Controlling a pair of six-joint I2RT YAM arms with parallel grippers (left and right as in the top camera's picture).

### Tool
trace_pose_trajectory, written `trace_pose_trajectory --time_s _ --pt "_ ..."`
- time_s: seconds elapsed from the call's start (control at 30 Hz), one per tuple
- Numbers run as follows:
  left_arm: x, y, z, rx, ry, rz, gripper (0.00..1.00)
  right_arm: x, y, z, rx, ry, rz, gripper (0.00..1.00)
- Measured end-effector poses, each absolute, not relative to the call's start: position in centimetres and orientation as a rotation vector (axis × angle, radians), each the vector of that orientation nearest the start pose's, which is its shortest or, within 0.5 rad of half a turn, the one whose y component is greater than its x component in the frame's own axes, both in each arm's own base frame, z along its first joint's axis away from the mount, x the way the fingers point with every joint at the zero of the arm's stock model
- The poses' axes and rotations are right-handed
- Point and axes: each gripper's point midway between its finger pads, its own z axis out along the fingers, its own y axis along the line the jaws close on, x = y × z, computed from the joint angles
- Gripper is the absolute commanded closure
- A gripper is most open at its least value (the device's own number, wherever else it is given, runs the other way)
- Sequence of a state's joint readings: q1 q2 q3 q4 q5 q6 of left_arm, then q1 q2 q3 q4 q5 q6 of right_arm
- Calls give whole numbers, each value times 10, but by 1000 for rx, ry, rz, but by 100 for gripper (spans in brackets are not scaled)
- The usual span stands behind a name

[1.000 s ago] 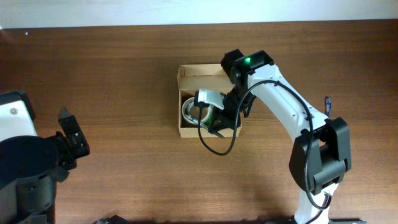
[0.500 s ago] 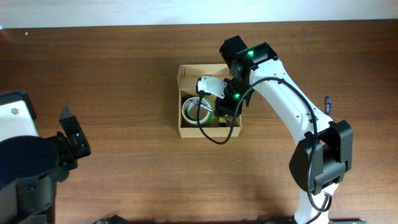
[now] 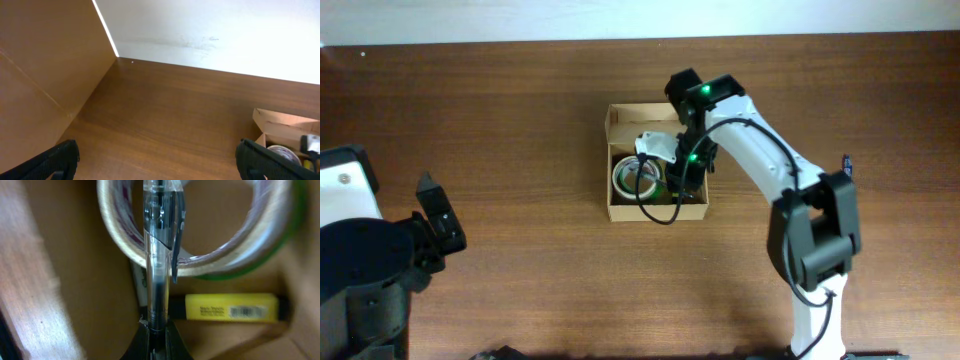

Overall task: Pack container
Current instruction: 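Lower the grey marker into the box beside the tape rolls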

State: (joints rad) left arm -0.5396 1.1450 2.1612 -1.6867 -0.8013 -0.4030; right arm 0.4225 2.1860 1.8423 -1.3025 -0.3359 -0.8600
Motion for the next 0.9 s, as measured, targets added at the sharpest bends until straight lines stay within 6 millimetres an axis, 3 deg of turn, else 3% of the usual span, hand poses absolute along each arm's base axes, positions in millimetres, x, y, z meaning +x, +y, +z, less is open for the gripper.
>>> trace_pose_trajectory --time_s 0.27,0.4,0.5,0.77,0.9 --pt "184 32 473 -265 2020 303 1 344 218 55 -1848 2519 569 94" --pt "184 32 473 -265 2020 303 1 343 219 50 -1843 2534 587 74" --pt "184 32 473 -264 2020 302 1 340 217 43 -1849 2562 600 68" --pt "184 32 473 -264 2020 302 1 339 217 42 -1830 2589 604 65" --pt "184 32 473 -264 2020 302 0 345 220 54 -1802 2591 594 65"
